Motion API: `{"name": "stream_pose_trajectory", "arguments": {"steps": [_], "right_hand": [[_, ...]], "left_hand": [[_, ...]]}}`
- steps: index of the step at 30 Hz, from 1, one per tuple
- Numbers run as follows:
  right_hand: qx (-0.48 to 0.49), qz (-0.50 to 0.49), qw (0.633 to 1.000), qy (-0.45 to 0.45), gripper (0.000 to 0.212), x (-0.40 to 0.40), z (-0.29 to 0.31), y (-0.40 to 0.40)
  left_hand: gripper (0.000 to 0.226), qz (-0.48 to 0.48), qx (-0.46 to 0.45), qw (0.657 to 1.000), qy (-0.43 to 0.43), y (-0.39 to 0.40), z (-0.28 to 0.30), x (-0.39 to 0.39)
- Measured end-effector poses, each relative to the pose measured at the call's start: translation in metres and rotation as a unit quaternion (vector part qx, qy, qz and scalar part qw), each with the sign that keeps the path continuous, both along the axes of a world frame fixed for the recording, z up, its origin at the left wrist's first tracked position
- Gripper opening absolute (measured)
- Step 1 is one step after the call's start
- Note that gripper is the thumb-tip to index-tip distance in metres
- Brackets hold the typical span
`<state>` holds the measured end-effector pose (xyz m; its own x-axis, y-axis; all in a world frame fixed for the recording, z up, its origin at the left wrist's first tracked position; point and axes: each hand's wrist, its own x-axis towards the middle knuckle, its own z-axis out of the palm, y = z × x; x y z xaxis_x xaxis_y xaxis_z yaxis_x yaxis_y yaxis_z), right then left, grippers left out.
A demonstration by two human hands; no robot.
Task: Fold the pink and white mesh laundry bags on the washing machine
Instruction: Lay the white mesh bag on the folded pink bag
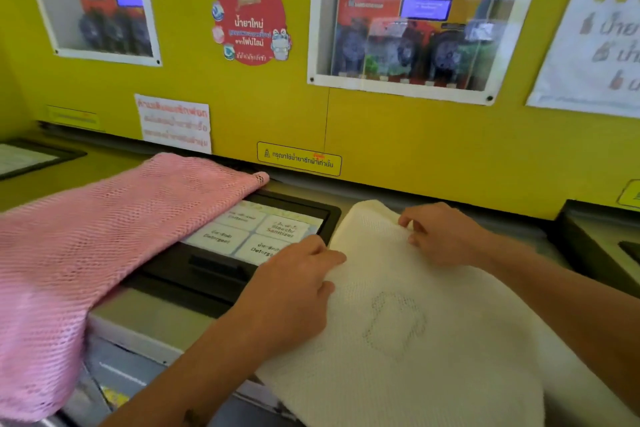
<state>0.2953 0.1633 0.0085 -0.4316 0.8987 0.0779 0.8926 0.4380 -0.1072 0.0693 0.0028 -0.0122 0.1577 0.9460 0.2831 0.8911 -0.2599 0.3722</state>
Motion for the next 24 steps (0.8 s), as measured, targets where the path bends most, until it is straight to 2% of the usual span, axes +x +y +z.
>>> {"name": "stream_pose_trajectory", "arguments": {"steps": [6, 14, 20, 24], "right_hand": [[0.050, 0.032, 0.997, 0.041, 0.020, -0.066, 0.031, -0.001], [0.096, 0.098, 0.987, 0.086, 0.025, -0.213, 0.075, -0.007], [0.095, 0.139, 0.979, 0.113, 0.027, -0.328, 0.084, -0.008], [0.093, 0.136, 0.979, 0.121, 0.032, -0.394, 0.077, -0.014]], "left_hand": [[0.044, 0.013, 0.067, 0.998, -0.013, -0.010, 0.026, -0.071], [0.041, 0.110, 0.128, 0.986, 0.004, -0.035, 0.057, -0.209], [0.037, 0.187, 0.150, 0.970, -0.039, -0.054, 0.061, -0.299], [0.035, 0.242, 0.133, 0.959, -0.058, -0.056, 0.044, -0.351]]}}
